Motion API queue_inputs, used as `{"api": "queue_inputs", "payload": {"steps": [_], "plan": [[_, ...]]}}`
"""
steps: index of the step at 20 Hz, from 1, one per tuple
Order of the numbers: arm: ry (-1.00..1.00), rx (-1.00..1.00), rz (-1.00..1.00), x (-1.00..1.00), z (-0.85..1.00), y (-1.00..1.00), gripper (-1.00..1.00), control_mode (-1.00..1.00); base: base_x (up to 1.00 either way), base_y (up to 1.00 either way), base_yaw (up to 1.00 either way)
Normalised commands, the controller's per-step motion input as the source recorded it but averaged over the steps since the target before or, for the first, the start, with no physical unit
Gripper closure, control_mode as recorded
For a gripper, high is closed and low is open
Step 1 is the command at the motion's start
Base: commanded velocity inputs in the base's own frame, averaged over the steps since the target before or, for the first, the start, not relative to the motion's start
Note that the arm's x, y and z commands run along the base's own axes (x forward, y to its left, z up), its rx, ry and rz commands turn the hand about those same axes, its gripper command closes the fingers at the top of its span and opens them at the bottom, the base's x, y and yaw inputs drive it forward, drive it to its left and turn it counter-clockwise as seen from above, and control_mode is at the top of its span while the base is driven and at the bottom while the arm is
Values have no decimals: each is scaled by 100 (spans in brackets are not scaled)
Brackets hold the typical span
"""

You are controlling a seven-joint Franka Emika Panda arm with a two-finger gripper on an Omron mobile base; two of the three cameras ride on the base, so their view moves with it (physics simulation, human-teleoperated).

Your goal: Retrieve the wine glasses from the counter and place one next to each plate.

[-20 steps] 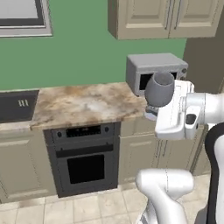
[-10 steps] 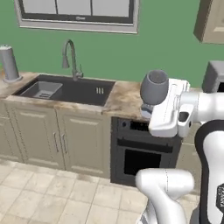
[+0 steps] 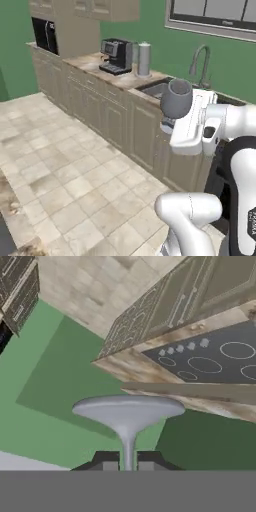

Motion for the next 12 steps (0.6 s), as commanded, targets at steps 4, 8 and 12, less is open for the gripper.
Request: {"api": "queue_inputs", "payload": {"steps": [4, 8, 12], "plan": [[0, 0, 0, 0, 0, 0, 100, 100, 0, 0, 100], [0, 0, 0, 0, 0, 0, 100, 100, 0, 0, 100], [0, 0, 0, 0, 0, 0, 100, 100, 0, 0, 99]]}}
